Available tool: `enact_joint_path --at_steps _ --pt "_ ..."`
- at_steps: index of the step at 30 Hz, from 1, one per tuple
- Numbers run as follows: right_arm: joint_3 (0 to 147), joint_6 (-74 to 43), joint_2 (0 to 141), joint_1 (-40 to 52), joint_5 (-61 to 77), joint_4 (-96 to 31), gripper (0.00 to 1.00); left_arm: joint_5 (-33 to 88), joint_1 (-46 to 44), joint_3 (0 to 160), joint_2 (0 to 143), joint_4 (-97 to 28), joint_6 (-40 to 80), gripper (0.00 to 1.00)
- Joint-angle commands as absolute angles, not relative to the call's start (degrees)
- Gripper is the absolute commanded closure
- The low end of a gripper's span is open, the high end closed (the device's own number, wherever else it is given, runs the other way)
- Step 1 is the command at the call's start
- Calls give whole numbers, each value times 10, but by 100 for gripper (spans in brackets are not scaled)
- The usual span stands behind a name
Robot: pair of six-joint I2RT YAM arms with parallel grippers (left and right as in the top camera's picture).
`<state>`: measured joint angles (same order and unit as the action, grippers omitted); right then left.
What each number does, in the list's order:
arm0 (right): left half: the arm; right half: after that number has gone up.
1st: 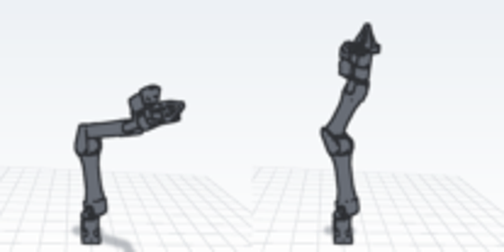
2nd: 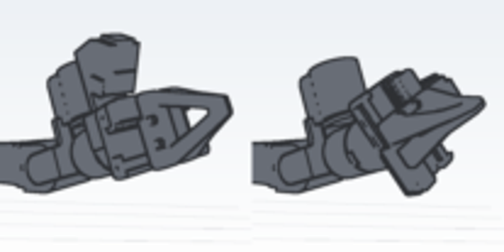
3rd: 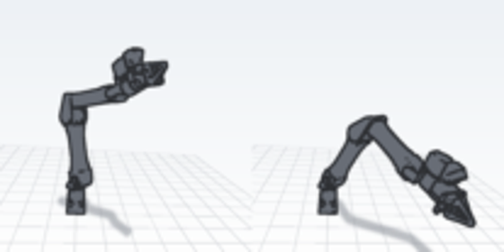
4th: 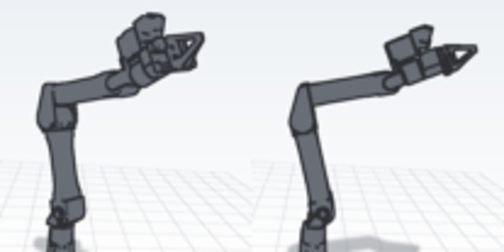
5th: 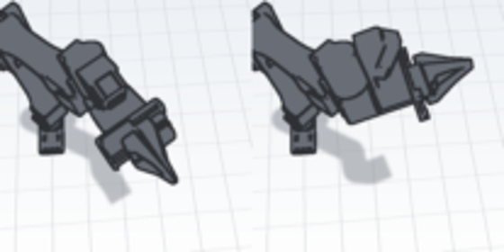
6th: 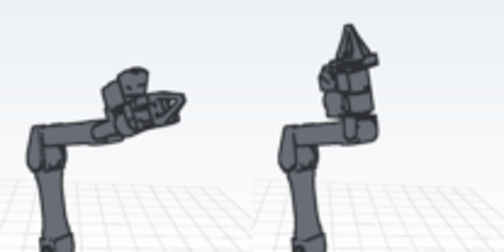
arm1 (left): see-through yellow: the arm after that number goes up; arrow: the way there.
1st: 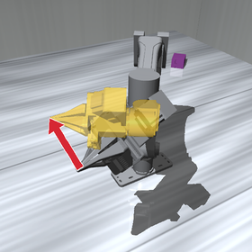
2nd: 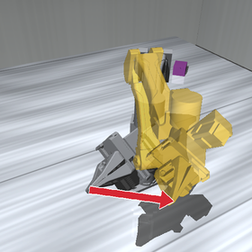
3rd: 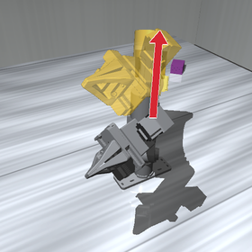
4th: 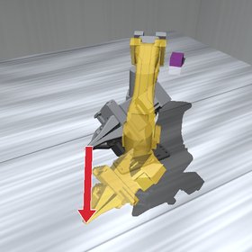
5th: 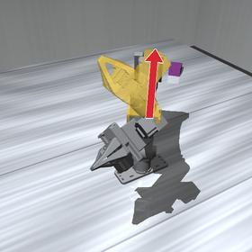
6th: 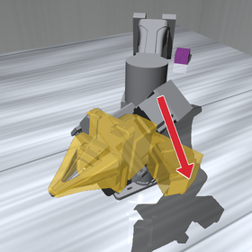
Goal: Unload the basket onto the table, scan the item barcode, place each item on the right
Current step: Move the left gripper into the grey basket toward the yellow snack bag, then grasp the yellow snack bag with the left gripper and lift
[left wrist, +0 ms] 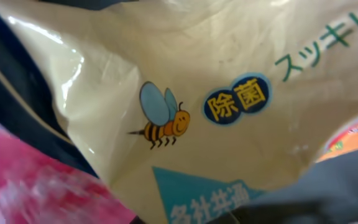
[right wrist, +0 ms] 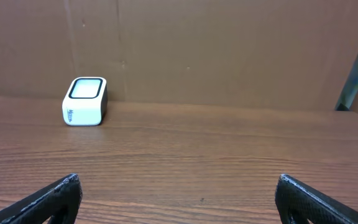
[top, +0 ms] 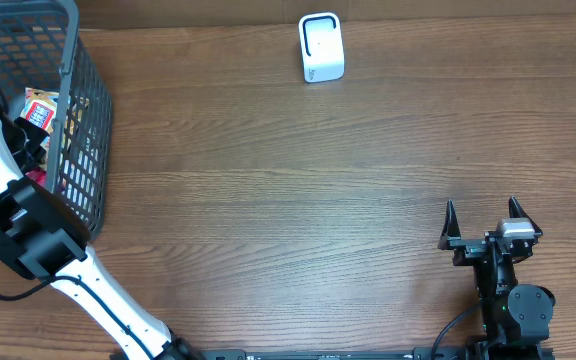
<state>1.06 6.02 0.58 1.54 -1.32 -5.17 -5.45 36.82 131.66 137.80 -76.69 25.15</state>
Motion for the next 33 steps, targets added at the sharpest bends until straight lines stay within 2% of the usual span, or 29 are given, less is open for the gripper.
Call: enact_joint_path --at_steps 1,12,16,18,19,21,22,23,24,33 --pt "5 60 2 15 -12 -48 0 1 367 1384 1315 -773 253 96" --pt "5 60 2 15 -12 -48 0 20 367 1404 1092 -769 253 96" --pt "5 60 2 15 -12 -48 0 -20 367 1404 1057 -792 255 96" --pt "5 60 2 15 -12 -48 0 -32 367 1389 1065 -801 264 76" --pt "5 60 2 15 -12 -48 0 -32 366 1376 1072 -798 264 59" --pt "5 60 2 15 -12 -48 0 -32 366 1356 1087 -785 262 31" --pt "5 60 2 15 -12 -48 0 -32 366 1343 1097 -775 256 23" --pt "5 60 2 15 -12 -48 0 -32 366 1331 1110 -761 246 10" --pt "5 60 2 15 -12 -48 0 -32 366 1328 1126 -751 231 5" --pt "5 60 2 15 -12 -48 0 -38 336 1328 1283 -640 45 2"
